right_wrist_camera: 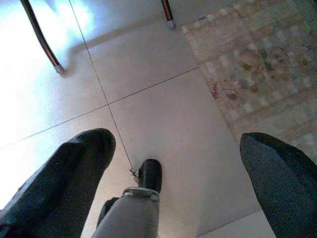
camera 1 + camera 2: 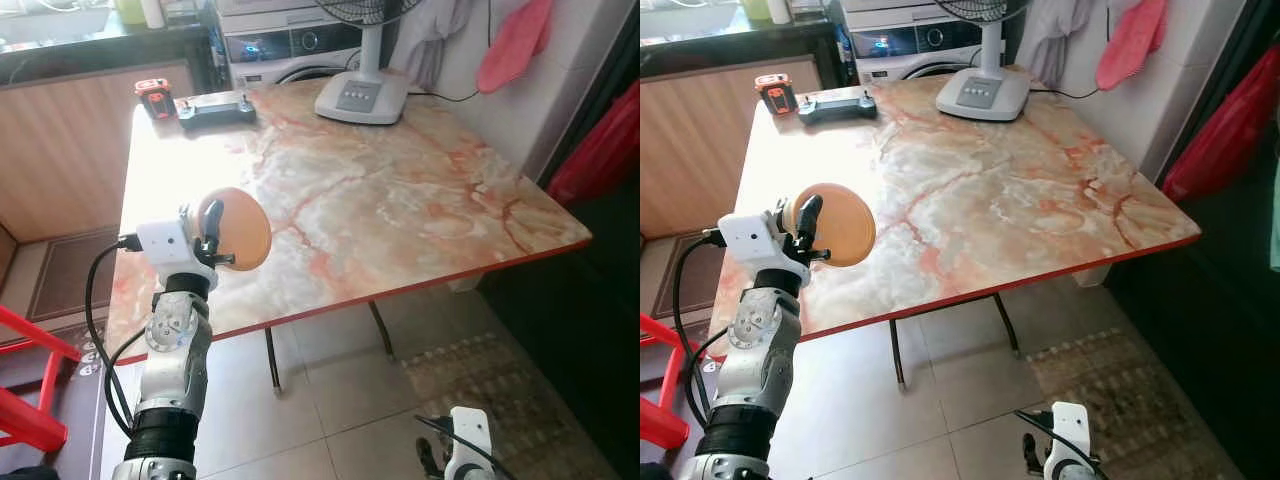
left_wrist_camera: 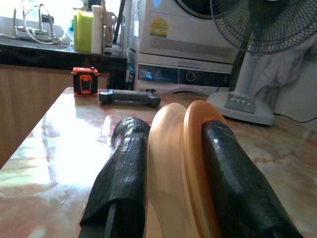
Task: Restocking fridge
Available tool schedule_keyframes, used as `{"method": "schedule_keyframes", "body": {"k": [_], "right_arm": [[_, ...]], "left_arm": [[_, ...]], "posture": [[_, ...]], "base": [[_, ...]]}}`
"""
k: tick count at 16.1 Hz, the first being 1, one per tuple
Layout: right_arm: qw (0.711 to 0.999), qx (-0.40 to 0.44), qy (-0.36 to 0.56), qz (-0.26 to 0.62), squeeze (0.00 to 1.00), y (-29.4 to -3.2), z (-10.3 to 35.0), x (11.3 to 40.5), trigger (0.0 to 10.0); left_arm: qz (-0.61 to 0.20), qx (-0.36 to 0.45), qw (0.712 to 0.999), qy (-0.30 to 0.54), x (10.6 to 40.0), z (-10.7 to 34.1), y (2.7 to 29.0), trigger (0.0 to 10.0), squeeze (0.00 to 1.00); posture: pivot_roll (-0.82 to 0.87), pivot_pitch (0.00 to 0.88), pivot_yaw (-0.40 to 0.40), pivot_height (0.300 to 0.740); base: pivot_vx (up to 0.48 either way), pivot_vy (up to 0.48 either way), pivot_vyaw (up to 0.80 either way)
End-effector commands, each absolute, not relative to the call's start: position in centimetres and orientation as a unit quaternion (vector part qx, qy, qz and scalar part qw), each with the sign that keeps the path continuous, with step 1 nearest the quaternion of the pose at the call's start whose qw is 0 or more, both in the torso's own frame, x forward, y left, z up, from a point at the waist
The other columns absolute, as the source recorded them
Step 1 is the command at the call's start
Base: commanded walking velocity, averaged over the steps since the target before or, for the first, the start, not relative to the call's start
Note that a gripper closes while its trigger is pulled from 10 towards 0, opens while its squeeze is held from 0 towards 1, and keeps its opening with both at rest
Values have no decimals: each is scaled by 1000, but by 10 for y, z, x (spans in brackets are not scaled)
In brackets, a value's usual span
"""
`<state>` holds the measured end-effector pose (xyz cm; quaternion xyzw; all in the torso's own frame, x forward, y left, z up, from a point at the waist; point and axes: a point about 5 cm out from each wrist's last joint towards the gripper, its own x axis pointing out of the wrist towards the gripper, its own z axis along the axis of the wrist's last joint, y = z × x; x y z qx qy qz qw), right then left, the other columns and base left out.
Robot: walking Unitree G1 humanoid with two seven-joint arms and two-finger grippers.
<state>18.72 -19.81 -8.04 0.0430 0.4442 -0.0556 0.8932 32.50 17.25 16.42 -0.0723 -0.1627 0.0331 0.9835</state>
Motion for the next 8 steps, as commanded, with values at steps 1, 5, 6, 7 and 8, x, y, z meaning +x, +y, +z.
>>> {"method": "schedule_keyframes", "body": {"k": [1,5,6,7,8], "right_arm": [[894,46,443,-56,0,-197,-79,190,10000],[898,41,436,-53,0,-197,-76,197,10000],[898,41,435,-53,0,-197,-75,198,10000],[899,40,434,-46,0,-196,-75,199,10000],[898,36,436,-40,0,-196,-75,199,10000]], "left_arm": [[43,-65,981,-177,330,175,176,10000,0],[60,-69,977,-195,336,186,178,10000,0],[60,-67,976,-197,337,187,178,10000,0],[63,-65,975,-201,339,190,179,10000,0],[67,-66,974,-204,339,191,181,10000,0]], "posture": [[-49,0,7,740],[-23,0,0,740],[-13,0,-5,740],[-3,0,-10,740],[-2,0,-11,740]], "base": [[0,0,0],[0,0,-511],[0,0,-781],[0,0,-769],[0,0,-769]]}}
